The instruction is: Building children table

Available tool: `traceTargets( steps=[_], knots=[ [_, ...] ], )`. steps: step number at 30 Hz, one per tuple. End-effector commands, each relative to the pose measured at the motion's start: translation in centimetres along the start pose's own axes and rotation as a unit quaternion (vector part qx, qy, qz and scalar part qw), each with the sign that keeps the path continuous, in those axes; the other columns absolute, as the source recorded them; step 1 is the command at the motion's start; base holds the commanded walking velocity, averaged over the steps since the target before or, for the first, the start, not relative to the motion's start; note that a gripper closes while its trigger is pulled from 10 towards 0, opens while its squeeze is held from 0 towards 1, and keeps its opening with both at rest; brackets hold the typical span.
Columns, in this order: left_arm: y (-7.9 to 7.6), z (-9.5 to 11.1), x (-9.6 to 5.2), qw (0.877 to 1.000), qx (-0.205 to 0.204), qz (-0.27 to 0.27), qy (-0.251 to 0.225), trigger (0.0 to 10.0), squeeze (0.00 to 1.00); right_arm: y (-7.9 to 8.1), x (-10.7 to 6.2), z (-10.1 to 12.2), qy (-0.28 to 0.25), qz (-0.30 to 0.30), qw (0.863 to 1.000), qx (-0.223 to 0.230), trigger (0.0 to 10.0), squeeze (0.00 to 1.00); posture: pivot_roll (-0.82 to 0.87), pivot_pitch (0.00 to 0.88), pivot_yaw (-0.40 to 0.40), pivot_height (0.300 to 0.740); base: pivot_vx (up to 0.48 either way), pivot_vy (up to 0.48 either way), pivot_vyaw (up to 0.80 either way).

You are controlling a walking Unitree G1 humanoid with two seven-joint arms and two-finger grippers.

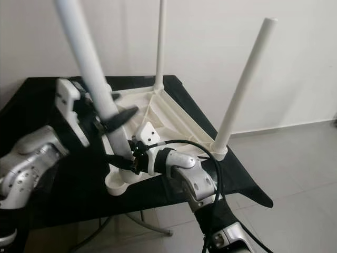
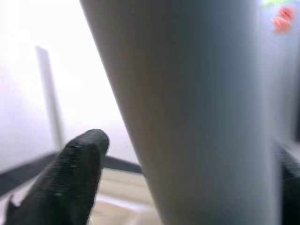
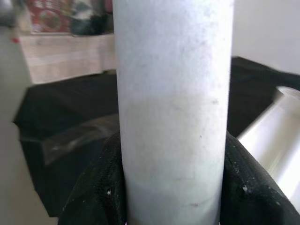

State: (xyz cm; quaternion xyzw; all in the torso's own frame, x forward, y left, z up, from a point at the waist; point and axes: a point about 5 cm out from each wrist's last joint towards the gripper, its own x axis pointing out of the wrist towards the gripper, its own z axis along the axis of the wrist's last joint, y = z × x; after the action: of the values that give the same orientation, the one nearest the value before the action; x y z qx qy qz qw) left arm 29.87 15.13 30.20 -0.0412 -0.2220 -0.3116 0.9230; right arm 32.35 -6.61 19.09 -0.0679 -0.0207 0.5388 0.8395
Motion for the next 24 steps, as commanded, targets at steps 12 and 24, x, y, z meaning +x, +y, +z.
traceTargets(
  steps=[12,24],
  knots=[
    [4.4,-0.4,-5.4,0.988,-0.031,0.154,0.001,10.0,1.0,-5.9,-2.7,2.5,-0.117,-0.214,0.966,0.081,10.0,0.0,-0.02,0.029,-0.07,0.74,0.0,0.0,0.0],
    [-2.6,-8.4,-9.0,0.971,-0.047,0.189,0.137,10.0,0.0,-1.7,-2.8,4.9,-0.176,0.048,0.981,0.066,10.0,0.0,0.0,0.081,-0.09,0.74,0.0,0.0,0.0]
  ],
)
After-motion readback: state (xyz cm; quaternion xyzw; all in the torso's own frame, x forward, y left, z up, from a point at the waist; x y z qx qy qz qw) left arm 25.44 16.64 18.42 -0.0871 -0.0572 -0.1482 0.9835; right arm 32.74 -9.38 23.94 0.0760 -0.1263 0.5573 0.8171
